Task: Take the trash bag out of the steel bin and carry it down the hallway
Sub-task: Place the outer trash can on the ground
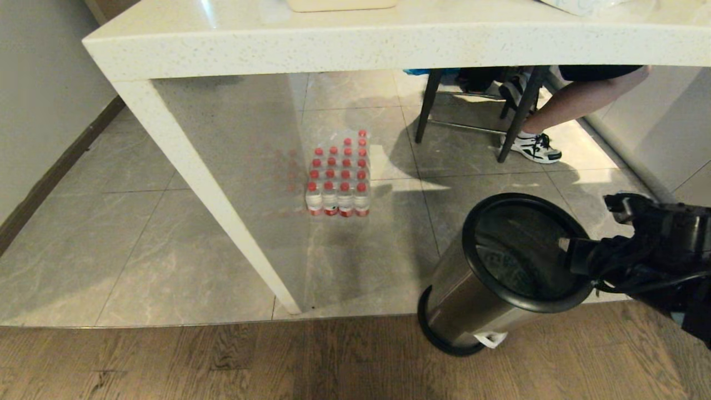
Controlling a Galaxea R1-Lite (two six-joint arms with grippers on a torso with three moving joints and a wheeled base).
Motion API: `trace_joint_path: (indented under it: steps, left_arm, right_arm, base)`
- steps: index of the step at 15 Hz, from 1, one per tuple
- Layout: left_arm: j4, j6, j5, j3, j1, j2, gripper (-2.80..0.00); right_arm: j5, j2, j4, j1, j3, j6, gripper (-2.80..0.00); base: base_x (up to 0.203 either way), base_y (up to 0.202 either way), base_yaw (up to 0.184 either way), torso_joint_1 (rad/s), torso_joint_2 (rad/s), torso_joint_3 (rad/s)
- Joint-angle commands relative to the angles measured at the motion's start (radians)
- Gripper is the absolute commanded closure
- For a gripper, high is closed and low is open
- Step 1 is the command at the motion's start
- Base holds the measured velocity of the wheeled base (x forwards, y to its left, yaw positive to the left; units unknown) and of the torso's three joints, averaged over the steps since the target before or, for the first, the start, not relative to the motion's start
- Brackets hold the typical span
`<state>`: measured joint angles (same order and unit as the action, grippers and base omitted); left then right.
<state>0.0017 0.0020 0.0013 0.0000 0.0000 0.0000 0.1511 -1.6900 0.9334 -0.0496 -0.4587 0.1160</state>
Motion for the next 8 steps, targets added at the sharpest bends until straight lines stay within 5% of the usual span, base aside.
trace_joint_path:
  steps: [1, 8]
  left_arm:
    - [0.0, 0.001, 0.0, 0.0, 0.0, 0.0, 0.0]
    - [0.0, 0.0, 0.0, 0.0, 0.0, 0.0, 0.0]
  right_arm:
    - [0.001, 0.126, -0.033, -0.001, 0.019, 0.001, 0.0]
    - [0.0, 0.501, -0.335, -0.001, 0.065, -0.005, 0.0]
  base:
    - [0.0, 0.0, 0.0, 0.0, 0.0, 0.0]
    - [0.0, 0.0, 0.0, 0.0, 0.0, 0.0]
